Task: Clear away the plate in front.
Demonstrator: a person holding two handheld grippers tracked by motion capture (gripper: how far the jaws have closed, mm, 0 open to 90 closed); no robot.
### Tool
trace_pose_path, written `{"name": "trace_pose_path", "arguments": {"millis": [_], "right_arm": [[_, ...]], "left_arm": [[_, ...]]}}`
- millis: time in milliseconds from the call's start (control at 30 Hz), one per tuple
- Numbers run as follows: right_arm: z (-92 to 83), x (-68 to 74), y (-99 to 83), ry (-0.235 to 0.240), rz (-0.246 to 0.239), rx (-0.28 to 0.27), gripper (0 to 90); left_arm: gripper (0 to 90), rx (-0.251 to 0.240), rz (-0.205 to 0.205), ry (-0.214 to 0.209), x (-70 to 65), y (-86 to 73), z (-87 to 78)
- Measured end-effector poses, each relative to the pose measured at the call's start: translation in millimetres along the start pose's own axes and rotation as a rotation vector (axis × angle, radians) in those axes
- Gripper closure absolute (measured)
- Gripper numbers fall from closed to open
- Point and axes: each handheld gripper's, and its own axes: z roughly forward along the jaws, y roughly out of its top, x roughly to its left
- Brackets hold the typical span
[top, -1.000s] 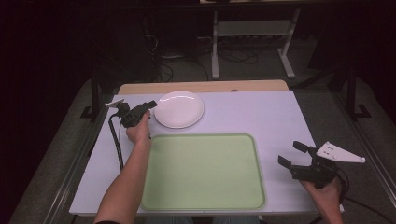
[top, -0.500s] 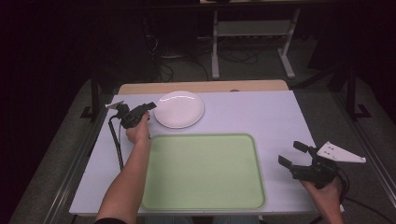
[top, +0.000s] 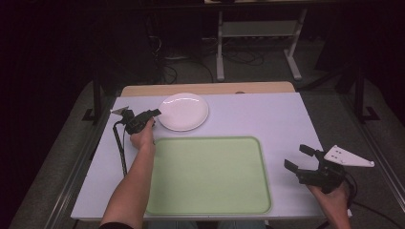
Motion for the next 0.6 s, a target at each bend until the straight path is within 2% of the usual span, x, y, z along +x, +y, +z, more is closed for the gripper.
{"name": "trace_pose_path", "arguments": {"millis": [200, 600], "right_arm": [[0.6, 0.1, 0.3, 0.001, 0.002, -0.003, 13.7], [-2.2, -0.6, 1.5, -0.005, 0.003, -0.016, 13.7]], "left_arm": [[42.3, 0.024, -0.014, 0.001, 0.7, -3.3, 5.8], [49.7, 0.041, -0.046, 0.026, 3.2, -8.1, 12.8]]}}
